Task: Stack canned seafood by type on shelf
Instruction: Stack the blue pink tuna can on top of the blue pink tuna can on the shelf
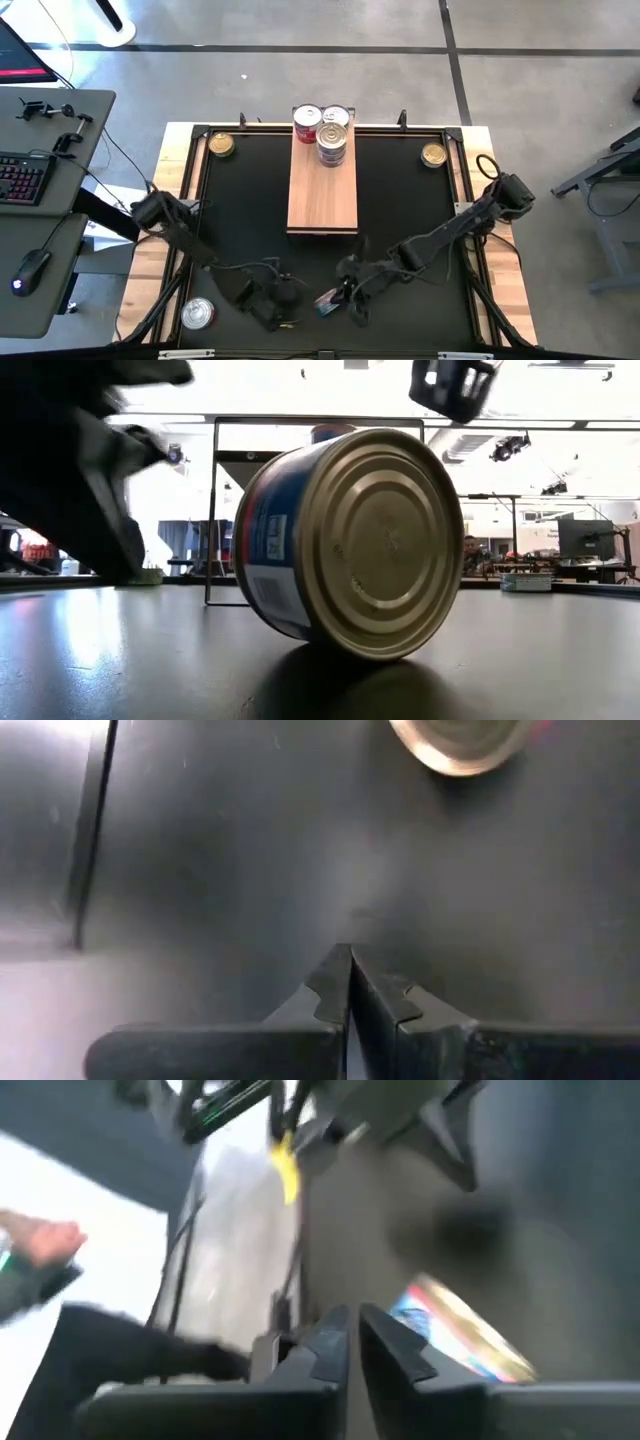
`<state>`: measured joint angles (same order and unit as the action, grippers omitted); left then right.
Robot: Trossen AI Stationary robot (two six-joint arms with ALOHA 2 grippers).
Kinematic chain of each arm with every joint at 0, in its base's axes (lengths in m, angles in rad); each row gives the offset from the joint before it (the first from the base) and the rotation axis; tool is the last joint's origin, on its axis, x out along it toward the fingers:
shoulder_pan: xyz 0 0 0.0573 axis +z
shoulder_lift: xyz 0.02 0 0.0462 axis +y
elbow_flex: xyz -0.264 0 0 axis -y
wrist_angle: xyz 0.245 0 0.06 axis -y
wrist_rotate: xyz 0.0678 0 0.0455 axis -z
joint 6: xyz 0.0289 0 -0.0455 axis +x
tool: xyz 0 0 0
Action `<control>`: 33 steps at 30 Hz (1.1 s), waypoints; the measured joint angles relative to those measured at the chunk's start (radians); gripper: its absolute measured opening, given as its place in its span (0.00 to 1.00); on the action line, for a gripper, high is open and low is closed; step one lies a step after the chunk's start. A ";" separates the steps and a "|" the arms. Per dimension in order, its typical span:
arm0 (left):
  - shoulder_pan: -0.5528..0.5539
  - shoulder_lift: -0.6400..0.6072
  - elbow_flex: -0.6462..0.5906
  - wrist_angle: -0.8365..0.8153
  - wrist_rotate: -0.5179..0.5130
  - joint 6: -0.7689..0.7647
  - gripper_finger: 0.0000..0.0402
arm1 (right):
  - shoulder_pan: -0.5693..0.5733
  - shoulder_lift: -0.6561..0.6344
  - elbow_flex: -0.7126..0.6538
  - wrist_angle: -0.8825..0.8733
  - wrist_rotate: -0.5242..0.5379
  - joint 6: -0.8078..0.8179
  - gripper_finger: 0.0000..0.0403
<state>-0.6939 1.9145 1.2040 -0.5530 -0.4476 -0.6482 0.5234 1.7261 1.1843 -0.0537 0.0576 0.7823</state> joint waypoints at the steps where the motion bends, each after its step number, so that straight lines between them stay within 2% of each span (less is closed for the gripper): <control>1: -0.016 -0.021 -0.018 0.016 -0.007 -0.062 0.00 | -0.013 0.004 0.000 0.011 -0.048 -0.037 0.05; 5: -0.081 -0.099 -0.073 0.072 -0.083 -0.335 0.00 | -0.051 0.019 0.054 -0.058 -0.180 -0.213 0.21; 9: -0.134 -0.123 -0.080 0.083 -0.163 -0.533 0.00 | -0.052 0.056 0.164 -0.275 -0.217 -0.448 0.44; 12: -0.152 -0.127 -0.080 0.111 -0.172 -0.626 0.00 | -0.034 0.090 0.232 -0.410 -0.200 -0.638 0.61; 16: -0.164 -0.126 -0.080 0.138 -0.166 -0.710 0.00 | -0.016 0.122 0.282 -0.489 -0.081 -0.771 0.76; 19: -0.165 -0.126 -0.080 0.145 -0.167 -0.745 0.00 | -0.016 0.141 0.289 -0.489 -0.079 -0.783 0.81; 24: -0.161 -0.126 -0.080 0.156 -0.173 -0.757 0.00 | -0.016 0.184 0.290 -0.497 -0.089 -0.802 0.82; 33: -0.150 -0.126 -0.080 0.156 -0.178 -0.726 0.00 | -0.015 0.274 0.286 -0.514 -0.004 -0.804 0.82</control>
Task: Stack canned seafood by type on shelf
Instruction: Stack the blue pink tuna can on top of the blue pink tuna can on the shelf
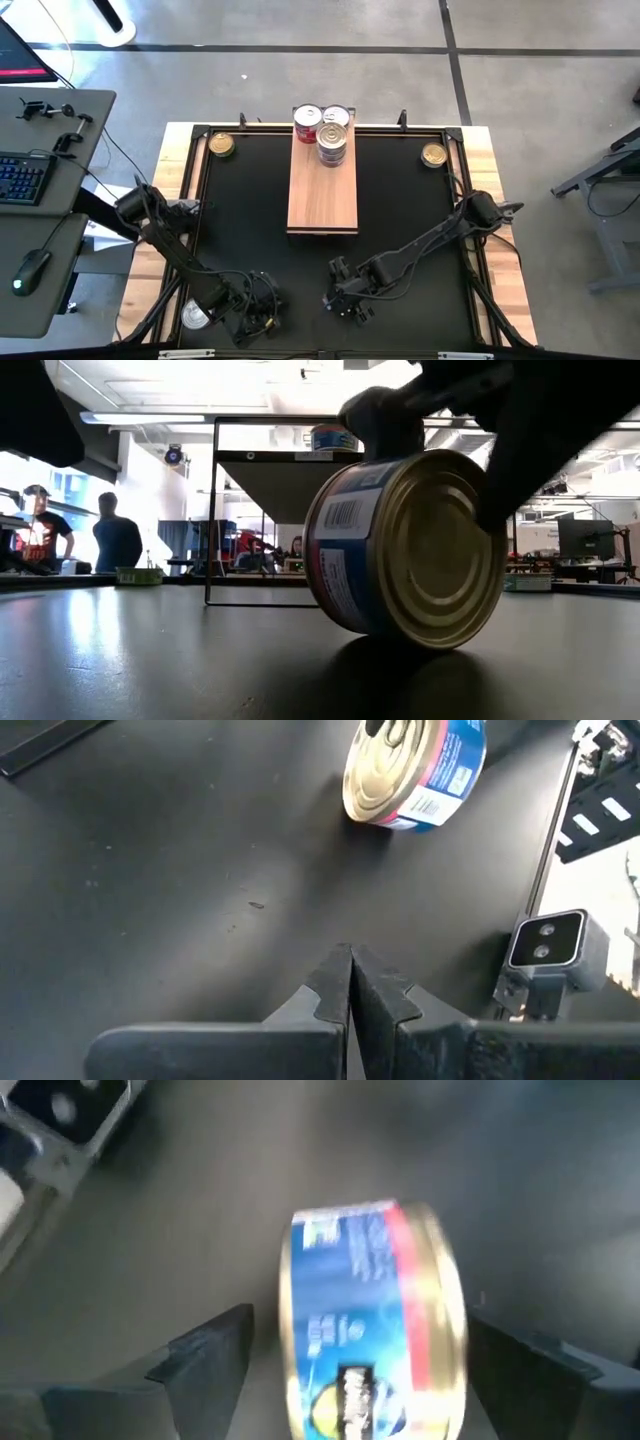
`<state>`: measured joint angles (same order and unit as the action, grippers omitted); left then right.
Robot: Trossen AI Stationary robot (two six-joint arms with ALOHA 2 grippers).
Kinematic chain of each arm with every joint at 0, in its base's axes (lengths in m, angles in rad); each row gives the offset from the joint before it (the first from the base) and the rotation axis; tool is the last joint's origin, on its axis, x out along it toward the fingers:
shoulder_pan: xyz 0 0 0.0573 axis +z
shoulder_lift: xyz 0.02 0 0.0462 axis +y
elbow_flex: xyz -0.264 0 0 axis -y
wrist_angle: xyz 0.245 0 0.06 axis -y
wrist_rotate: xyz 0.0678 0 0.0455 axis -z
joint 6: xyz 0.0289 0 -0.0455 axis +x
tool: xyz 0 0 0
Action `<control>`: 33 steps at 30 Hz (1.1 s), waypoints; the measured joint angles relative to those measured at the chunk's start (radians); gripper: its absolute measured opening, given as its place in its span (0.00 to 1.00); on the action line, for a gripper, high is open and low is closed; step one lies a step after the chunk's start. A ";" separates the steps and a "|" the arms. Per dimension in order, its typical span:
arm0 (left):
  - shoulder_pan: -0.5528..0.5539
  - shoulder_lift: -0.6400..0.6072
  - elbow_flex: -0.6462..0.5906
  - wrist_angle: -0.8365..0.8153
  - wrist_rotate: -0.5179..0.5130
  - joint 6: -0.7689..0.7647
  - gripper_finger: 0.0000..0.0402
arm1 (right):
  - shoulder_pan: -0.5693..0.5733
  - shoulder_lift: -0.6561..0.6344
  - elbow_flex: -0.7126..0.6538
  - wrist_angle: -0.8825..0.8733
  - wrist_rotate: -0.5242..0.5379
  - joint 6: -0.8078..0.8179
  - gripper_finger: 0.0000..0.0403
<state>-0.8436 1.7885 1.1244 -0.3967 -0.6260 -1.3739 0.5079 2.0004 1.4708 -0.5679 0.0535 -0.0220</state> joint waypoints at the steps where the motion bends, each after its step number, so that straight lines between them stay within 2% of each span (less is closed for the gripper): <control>1: 0.000 0.000 0.000 -0.001 0.000 0.007 0.00 | 0.000 0.001 0.001 0.007 0.000 0.011 0.82; 5: 0.000 0.000 0.000 0.000 0.000 0.025 0.00 | 0.001 0.018 0.003 0.010 -0.004 0.023 0.82; 8: 0.000 -0.001 0.000 0.001 -0.014 0.025 0.00 | 0.010 0.019 0.002 0.012 0.007 0.019 0.78; 10: -0.001 -0.014 0.000 0.002 -0.037 0.050 0.00 | 0.020 0.017 0.002 0.016 0.056 0.017 0.70; 13: -0.001 -0.074 0.000 0.007 -0.052 0.124 0.00 | 0.033 0.018 0.017 -0.008 0.108 0.024 0.51; 15: -0.001 -0.130 0.000 0.004 -0.057 0.196 0.00 | 0.040 0.018 0.062 -0.023 0.126 0.023 0.42; 21: -0.009 -0.339 0.001 -0.024 -0.136 0.449 0.00 | 0.040 0.019 0.345 -0.130 0.159 -0.107 0.42; 23: -0.015 -0.401 0.001 -0.060 -0.204 0.514 0.00 | 0.029 0.018 0.465 -0.159 0.239 -0.172 0.42; 27: -0.025 -0.489 0.001 -0.167 -0.327 0.579 0.00 | -0.023 0.015 0.648 -0.283 0.534 -0.325 0.42; 30: -0.034 -0.513 0.001 -0.236 -0.370 0.571 0.00 | -0.085 0.016 0.736 -0.418 0.788 -0.444 0.42; 33: -0.047 -0.505 0.001 -0.253 -0.378 0.566 0.00 | -0.171 0.016 0.790 -0.447 0.977 -0.525 0.42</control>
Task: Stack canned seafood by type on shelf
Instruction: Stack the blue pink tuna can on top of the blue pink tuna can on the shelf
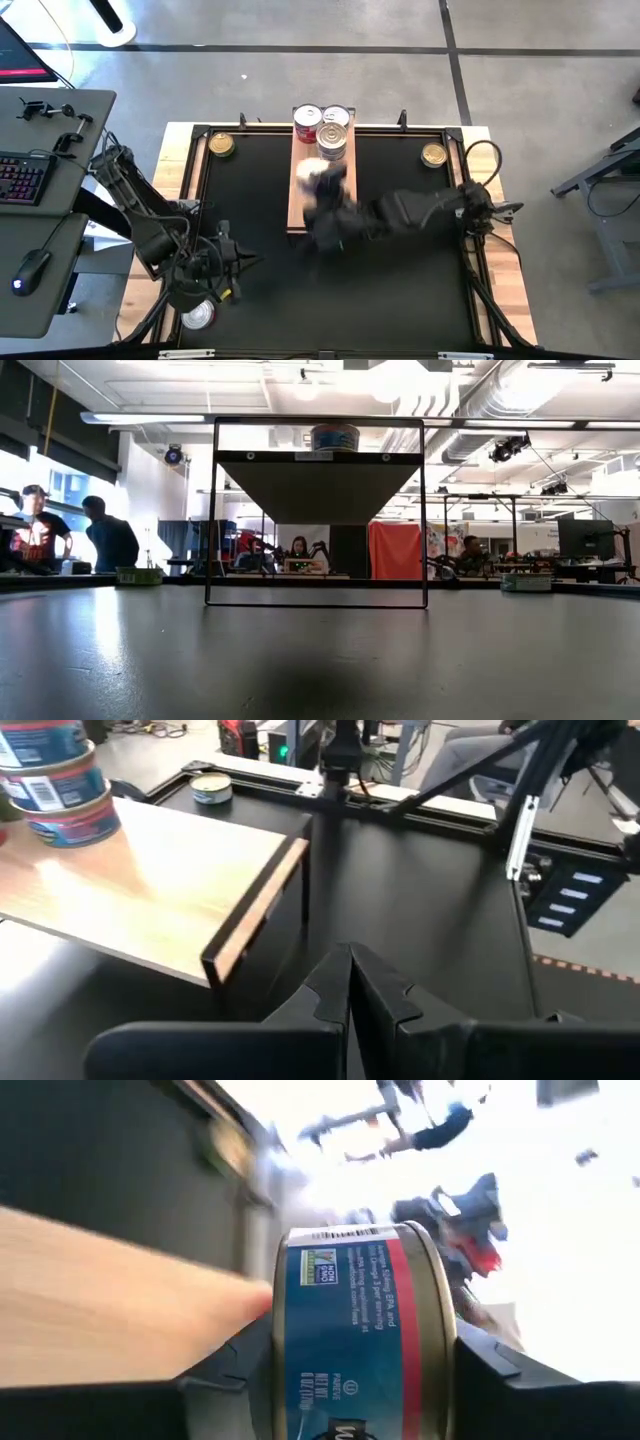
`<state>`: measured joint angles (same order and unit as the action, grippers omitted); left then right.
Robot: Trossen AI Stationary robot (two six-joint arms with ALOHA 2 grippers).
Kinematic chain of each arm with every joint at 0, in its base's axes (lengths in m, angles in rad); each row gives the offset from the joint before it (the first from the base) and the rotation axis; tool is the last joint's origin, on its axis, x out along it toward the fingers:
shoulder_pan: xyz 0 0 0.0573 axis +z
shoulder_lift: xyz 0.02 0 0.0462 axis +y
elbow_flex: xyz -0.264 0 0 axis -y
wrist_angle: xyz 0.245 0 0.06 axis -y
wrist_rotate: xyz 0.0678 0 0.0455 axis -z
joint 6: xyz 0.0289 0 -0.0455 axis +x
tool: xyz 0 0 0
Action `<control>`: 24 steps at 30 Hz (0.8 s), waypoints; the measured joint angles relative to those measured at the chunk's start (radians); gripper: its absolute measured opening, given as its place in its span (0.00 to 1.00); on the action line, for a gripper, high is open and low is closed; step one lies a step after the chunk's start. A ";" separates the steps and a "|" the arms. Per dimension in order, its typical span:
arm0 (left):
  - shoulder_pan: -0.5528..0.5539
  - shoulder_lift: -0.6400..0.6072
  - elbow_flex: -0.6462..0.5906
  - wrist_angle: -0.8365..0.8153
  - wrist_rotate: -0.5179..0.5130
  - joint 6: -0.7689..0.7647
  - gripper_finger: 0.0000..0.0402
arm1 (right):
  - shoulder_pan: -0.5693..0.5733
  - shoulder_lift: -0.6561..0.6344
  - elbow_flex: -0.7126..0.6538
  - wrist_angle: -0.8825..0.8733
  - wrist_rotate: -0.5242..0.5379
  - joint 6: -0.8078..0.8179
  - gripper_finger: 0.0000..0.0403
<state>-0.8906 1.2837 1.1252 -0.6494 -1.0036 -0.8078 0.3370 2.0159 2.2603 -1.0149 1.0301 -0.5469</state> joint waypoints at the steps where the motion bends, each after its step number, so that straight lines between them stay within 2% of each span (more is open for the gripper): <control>1: -0.004 0.007 0.000 0.005 0.002 -0.002 0.00 | -0.033 0.000 0.010 -0.007 0.037 -0.023 0.42; 6: -0.029 0.065 0.000 0.033 0.005 -0.058 0.00 | -0.185 0.001 0.016 -0.016 0.122 -0.128 0.42; 10: -0.058 0.121 0.000 0.065 0.005 -0.133 0.00 | -0.270 0.001 0.016 -0.017 0.122 -0.141 0.44; 14: -0.079 0.180 0.000 0.104 -0.002 -0.205 0.00 | -0.331 0.001 0.016 -0.021 0.053 -0.129 0.47; 24: -0.092 0.325 0.000 0.164 -0.063 -0.383 0.00 | -0.403 0.001 0.016 -0.112 -0.084 -0.085 0.46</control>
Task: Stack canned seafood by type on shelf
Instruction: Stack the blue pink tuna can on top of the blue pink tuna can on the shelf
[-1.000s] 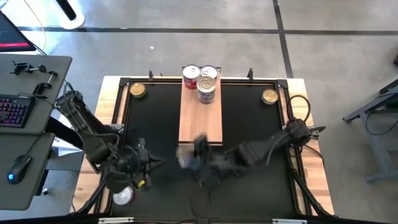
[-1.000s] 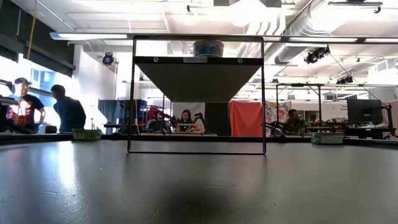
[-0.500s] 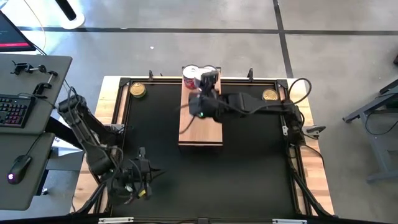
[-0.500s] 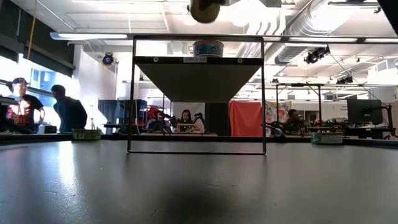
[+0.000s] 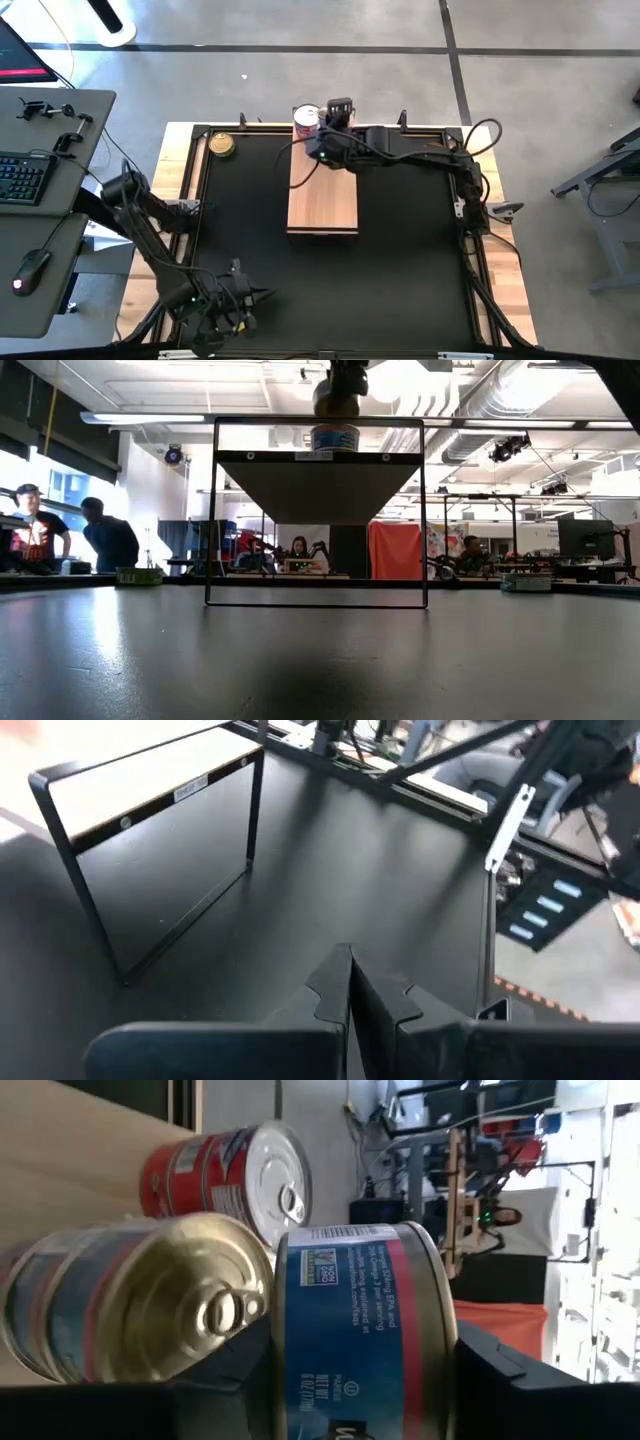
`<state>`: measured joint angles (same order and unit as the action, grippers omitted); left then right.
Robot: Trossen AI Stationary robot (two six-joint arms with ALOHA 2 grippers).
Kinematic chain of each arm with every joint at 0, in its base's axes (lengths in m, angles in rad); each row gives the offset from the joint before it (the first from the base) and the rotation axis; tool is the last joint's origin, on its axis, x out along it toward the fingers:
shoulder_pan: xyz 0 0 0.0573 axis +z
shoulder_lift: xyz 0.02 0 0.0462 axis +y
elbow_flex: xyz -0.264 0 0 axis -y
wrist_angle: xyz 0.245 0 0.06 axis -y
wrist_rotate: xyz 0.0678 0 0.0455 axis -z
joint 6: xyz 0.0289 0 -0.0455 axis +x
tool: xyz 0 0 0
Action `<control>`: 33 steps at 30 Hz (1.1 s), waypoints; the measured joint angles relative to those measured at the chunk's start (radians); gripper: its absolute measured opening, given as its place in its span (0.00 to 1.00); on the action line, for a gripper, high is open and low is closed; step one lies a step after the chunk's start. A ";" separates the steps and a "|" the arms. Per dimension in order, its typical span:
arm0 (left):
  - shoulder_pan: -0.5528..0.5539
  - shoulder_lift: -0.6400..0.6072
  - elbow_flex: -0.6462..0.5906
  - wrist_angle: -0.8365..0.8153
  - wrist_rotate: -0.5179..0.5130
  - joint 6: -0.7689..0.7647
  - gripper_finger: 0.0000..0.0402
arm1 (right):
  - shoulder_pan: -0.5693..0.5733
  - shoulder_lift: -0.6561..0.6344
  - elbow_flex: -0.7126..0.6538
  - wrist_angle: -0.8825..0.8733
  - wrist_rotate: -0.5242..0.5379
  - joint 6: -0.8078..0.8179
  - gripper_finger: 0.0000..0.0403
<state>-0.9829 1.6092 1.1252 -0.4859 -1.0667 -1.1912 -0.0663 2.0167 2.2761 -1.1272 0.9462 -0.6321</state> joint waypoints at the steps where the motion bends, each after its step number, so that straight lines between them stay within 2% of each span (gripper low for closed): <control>1: 0.000 0.009 0.000 0.007 -0.009 -0.013 0.00 | -0.004 0.000 0.000 -0.008 -0.007 0.009 0.46; 12: 0.000 0.031 0.000 0.021 -0.020 -0.036 0.00 | -0.033 0.000 -0.001 -0.044 -0.085 0.014 0.46; 19: 0.000 0.031 0.000 0.020 -0.021 -0.036 0.00 | -0.053 0.000 -0.001 -0.044 -0.093 0.015 0.46; 23: 0.000 0.031 0.000 0.019 -0.021 -0.036 0.00 | -0.052 0.000 -0.001 -0.041 -0.139 0.015 0.46; 33: 0.001 0.031 0.000 0.012 -0.021 -0.020 0.00 | -0.038 0.000 -0.001 -0.015 -0.108 0.022 0.46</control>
<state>-0.9819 1.6402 1.1248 -0.4743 -1.0882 -1.2110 -0.1048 2.0171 2.2753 -1.1424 0.8380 -0.6105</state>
